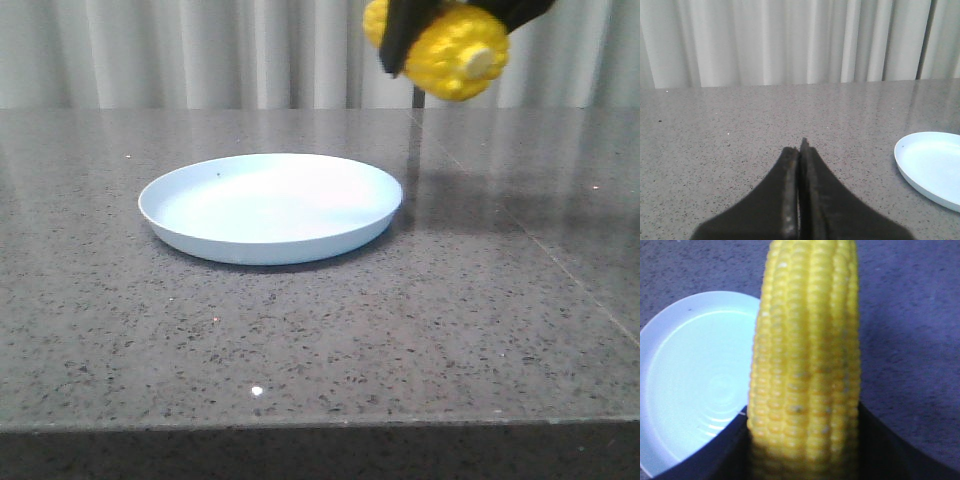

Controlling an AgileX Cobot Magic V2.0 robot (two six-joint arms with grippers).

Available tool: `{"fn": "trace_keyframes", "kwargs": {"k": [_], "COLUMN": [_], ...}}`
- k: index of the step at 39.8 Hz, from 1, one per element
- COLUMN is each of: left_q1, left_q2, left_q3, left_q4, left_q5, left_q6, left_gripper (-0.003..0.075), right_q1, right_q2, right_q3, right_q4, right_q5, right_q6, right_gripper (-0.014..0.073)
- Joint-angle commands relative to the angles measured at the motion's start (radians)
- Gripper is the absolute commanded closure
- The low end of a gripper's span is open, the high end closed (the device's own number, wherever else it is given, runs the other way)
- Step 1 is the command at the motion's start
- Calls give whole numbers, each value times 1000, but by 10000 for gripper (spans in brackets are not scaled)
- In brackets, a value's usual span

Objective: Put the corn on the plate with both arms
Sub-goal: 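Lift the corn with the right gripper and carry it over the plate, then lower the corn onto the plate and open the right gripper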

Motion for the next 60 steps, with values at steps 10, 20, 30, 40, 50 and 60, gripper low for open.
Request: {"fn": "trace_keyframes", "kwargs": {"k": [10,20,30,40,50,60], "left_q1": [2,2,2,2,2,2], "left_q2": [13,13,13,13,13,13], "left_q3": [-24,-24,-24,-24,-24,-24], "left_q4": [1,1,1,1,1,1], "left_q5": [-83,-83,-83,-83,-83,-83], "left_q6": [0,0,0,0,0,0], "left_gripper": [741,741,741,741,741,741], "right_q1": [133,133,133,130,38,-93], "right_q2": [84,129,157,106,-10,-97], "right_q3": [-47,-43,-43,-47,-49,-49], "right_q4": [-48,-18,-8,-31,-63,-65], "right_q5": [-106,-110,-104,-101,-97,16], "right_q6": [268,289,289,289,240,182], "right_gripper": [514,479,117,11,36,524]}}
